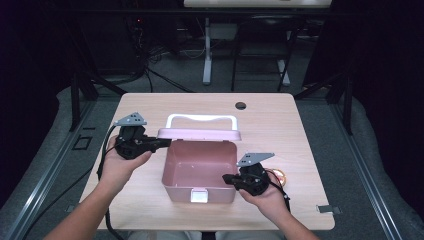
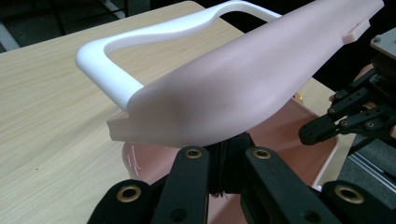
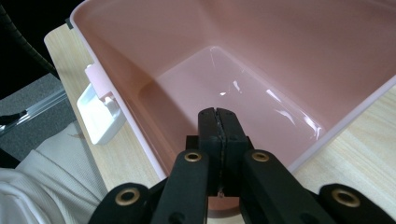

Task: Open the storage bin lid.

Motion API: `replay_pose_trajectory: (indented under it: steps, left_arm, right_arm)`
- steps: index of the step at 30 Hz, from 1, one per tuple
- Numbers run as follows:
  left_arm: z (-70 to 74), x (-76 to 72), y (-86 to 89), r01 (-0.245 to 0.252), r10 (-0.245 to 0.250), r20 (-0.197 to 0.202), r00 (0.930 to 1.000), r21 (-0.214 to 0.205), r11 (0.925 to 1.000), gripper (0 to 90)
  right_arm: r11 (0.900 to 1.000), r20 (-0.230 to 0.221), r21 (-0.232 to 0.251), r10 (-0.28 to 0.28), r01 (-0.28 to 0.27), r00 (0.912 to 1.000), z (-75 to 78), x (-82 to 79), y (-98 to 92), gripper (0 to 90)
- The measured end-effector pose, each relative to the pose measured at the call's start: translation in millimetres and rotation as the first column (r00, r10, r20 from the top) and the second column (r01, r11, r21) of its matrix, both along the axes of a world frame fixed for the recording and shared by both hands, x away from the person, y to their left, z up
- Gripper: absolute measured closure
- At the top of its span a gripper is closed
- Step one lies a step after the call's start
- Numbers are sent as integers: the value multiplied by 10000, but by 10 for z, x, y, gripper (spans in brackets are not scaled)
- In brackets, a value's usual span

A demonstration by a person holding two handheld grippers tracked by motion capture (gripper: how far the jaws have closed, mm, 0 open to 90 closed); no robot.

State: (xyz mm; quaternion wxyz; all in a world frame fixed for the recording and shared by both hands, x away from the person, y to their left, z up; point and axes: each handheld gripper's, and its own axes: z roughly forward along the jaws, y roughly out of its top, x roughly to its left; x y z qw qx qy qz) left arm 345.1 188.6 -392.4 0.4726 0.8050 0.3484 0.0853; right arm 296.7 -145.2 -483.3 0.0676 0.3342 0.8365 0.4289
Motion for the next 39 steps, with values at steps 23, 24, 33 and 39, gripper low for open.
replay_pose_trajectory:
  steps: [23,24,33,39]
  left_arm:
    - [45,59,-5,-177,177,-14,9998,2,9998,900]
    - [47,63,-5,-176,176,8,9998,14,9998,900]
    - [72,96,-11,-235,235,25,9997,44,9997,900]
    - [100,133,-25,-322,322,35,9995,10,9995,900]
  right_arm:
    - [9995,-102,-186,265,-267,9996,-70,-16,80,900]
    - [9994,-98,-191,280,-282,9996,-70,-15,78,900]
    - [9993,-42,-189,314,-315,9995,-63,-19,65,900]
    - [9994,-35,-166,305,-305,9995,-58,-18,50,900]
